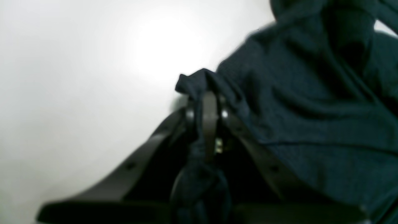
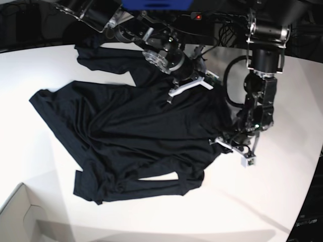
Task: Layout the t-shirt on the table in an organized manner, then fold the t-shirt properly
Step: 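Grasp the shirt edge with the left gripper and lift it, then lift the black t-shirt high off the table with both grippers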
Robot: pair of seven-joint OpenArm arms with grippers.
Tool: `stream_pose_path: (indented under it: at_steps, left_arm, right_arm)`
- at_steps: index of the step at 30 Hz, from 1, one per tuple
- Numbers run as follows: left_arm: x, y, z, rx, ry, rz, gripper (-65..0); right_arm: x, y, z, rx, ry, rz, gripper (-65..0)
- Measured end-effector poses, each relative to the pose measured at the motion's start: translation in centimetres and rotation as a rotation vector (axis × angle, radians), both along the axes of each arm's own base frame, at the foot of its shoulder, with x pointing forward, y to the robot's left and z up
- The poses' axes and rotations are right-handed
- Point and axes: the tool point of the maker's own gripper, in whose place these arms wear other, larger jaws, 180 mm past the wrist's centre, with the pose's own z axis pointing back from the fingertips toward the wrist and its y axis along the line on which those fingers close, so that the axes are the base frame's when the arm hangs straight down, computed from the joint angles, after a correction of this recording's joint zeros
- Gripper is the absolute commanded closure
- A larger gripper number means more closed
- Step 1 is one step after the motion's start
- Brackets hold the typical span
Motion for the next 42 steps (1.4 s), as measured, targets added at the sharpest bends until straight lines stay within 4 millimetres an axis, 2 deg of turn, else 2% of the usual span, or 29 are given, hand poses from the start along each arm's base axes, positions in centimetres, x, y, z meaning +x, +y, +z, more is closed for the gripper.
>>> stream_pose_path:
  at_steps: [3,6,12,18,20,26,28,32,34,38,42]
  left_arm:
    - [1.2,0.2,2.8,-0.029,-0.071,-0.004,-0.2]
    - [3.3,1.0,6.0,-0.051,-0.138,0.006,-0.2]
    - [6.1,1.0,11.1,-0.118,-0.176,-0.024,-0.2]
    - [8.7,0.0,16.2,-0.172,-0.25,-0.057,-0.2]
    - [9.5,-0.3,18.1,-0.189,-0.285,-0.067,-0.2]
    - [10.9,-0.7,21.5,-0.207,-0.34,-0.081,-0.2]
    - [11.7,-0.8,23.6,-0.202,-0.387,-0.084,-0.2]
    - [13.0,-1.9,28.1,-0.174,-0.466,-0.13,-0.2]
    - [13.3,-2.3,29.6,-0.167,-0.491,-0.141,-0.2]
    - [13.8,-3.4,32.3,-0.18,-0.527,-0.166,-0.2]
    - [14.2,-4.9,35.8,-0.203,-0.588,-0.195,-0.2]
  right_arm:
    - [0.4,0.3,1.0,0.016,-0.017,-0.001,0.0]
    - [1.2,0.6,2.8,0.051,-0.049,-0.011,0.0]
    - [4.5,-1.9,5.5,0.115,-0.091,-0.137,0.0]
    - [5.4,-3.7,7.4,0.147,-0.121,-0.194,0.0]
    - [5.8,-4.3,8.7,0.166,-0.146,-0.216,0.0]
    - [6.6,-4.1,12.4,0.222,-0.207,-0.224,0.0]
    - [7.6,-4.1,14.6,0.271,-0.249,-0.245,0.0]
    - [9.3,-5.4,18.2,0.323,-0.322,-0.293,0.0]
    - [9.9,-6.0,19.6,0.343,-0.356,-0.307,0.0]
    - [11.0,-8.3,21.1,0.36,-0.396,-0.369,0.0]
    - [11.3,-10.3,24.2,0.415,-0.468,-0.416,0.0]
